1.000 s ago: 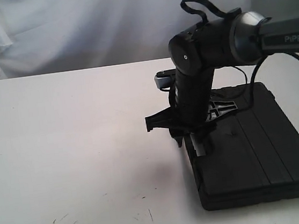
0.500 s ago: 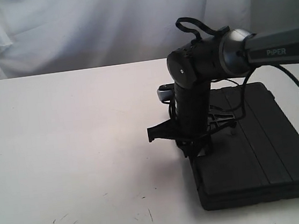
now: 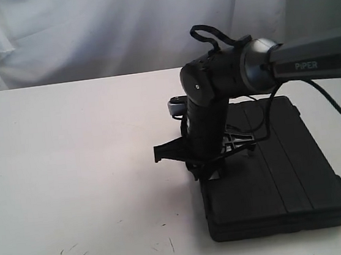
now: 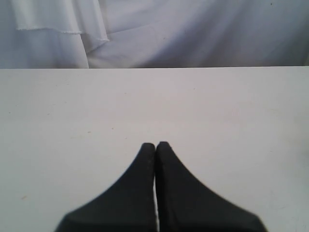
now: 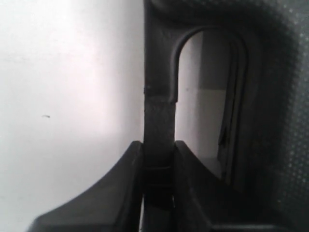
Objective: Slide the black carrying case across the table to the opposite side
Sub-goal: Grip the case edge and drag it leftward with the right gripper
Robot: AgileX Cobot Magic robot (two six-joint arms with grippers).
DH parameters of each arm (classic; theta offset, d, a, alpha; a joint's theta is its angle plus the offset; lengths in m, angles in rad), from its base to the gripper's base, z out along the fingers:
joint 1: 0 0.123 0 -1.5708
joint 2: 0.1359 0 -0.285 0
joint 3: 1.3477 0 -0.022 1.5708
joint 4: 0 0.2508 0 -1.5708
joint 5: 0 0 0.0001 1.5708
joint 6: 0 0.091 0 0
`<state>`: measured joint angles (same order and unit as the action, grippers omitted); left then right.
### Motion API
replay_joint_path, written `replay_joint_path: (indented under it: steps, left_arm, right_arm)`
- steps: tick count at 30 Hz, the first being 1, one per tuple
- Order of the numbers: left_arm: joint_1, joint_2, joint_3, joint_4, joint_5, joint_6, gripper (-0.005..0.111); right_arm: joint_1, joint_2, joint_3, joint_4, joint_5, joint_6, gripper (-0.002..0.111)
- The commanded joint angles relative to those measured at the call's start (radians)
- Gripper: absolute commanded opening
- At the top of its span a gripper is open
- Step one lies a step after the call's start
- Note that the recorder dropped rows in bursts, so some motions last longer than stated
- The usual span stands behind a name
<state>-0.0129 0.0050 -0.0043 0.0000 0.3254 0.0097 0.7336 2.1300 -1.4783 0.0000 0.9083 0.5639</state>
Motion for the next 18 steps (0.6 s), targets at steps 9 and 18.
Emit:
replay_joint_path:
  steps: [9,18]
  left_arm:
    - [0.003,-0.005,0.004,-0.013,-0.010,-0.001,0.000]
    - [0.003,-0.005,0.004,-0.013,-0.010,0.001,0.000]
  right_arm:
    - [0.071,0.107,-0.221,0.080,0.037,0.024,0.000]
    - [0.100,0.200,-0.401,0.091,0.109,0.045,0.000]
